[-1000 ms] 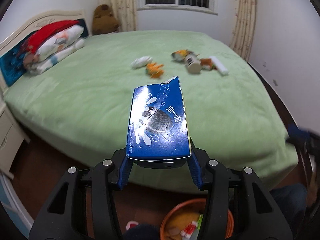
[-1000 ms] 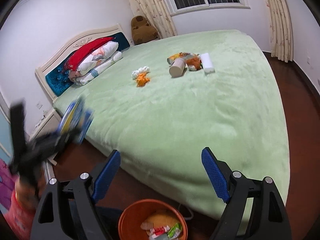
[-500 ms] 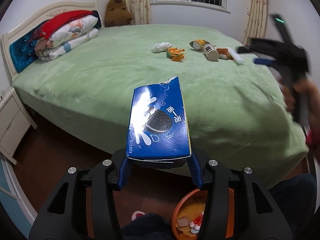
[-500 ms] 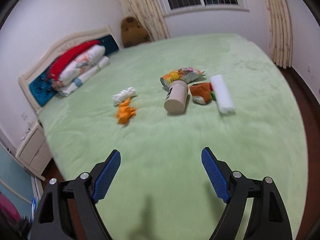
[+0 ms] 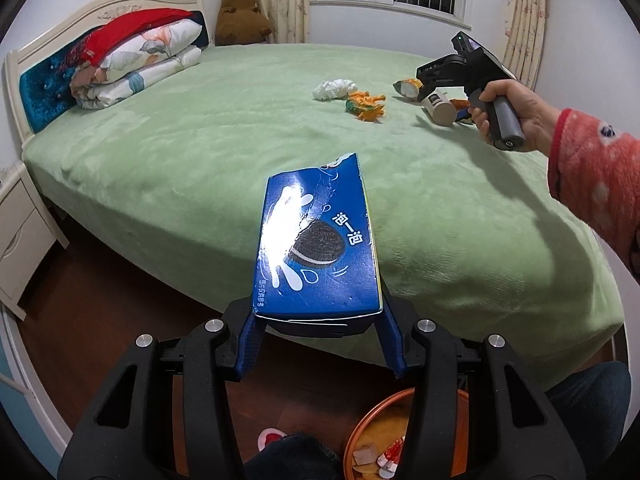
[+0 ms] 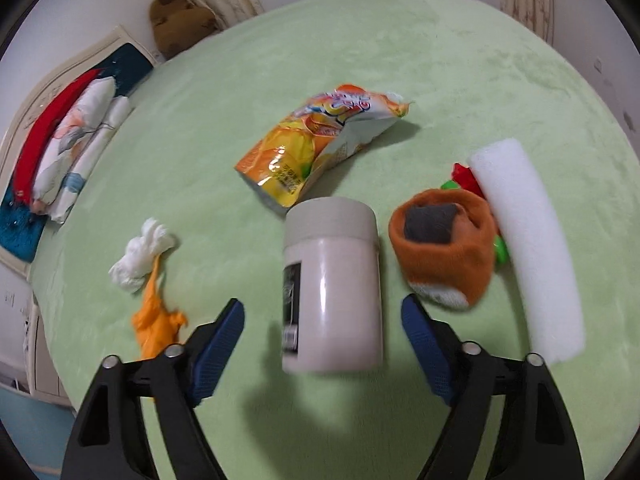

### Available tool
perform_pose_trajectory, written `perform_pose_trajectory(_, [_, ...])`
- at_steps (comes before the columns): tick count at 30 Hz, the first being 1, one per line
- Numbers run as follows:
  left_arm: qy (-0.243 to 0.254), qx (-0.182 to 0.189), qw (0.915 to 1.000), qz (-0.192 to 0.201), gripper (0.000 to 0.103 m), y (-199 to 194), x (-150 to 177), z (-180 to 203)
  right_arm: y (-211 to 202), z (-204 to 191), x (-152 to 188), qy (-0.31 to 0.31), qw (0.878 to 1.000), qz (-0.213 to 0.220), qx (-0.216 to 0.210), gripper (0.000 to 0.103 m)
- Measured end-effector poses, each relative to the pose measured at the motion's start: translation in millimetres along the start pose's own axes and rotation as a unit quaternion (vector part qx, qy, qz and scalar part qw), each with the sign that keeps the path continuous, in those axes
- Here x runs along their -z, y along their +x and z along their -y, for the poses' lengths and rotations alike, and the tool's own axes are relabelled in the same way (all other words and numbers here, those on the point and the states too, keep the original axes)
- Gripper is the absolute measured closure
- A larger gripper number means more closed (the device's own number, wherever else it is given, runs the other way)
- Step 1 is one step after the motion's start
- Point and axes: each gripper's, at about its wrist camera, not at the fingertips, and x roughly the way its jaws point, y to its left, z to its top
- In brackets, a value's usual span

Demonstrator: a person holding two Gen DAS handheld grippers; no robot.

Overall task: Collect trash
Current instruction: 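Lift the Oreo box with the left gripper while the right gripper grasps the white canister, then carry the Oreo box and white canister over the orange bucket and open both grippers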

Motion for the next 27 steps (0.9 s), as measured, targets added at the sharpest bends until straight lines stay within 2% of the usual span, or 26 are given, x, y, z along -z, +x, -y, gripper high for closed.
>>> perform_pose_trajectory(2, [-0.004,0.002,1.0000,-0.004,0.055,4.0,0.0,-0.7,6.3,1.2,-0.8,0.012,1.000,-0.011,-0.002,0.056])
perform_pose_trajectory(7, [-0.007,0.008,0.9999,-0.005,0.055,5.0,0.5,0.3,-4.3,4.4,8.4,0.003,1.000,0.004,-0.015,0.057])
perform_pose_trajectory(13, [-0.006,0.014,0.9999,0.001,0.055,-5.0,0.6,2.8,-39.9,10.0,31.0,-0.031,0.999,0.022,-0.024,0.057])
perform_pose_trajectory(19, [-0.014,0.007,0.9998,0.016,0.055,-26.0,-1.7,10.8,-103.8,17.9,76.9,-0.072,0.995,0.040,-0.063,0.057])
perform_pose_trajectory(24, [-0.014,0.008,0.9995,0.026,0.055,-43.0,3.1,22.3,-167.0,36.0,138.0,-0.104,0.988,0.054,-0.104,0.057])
perform_pose_trajectory(27, [-0.010,0.014,0.9995,0.026,0.055,-52.0,6.7,31.1,-196.0,42.2,170.9,-0.129,0.984,0.058,-0.110,0.057])
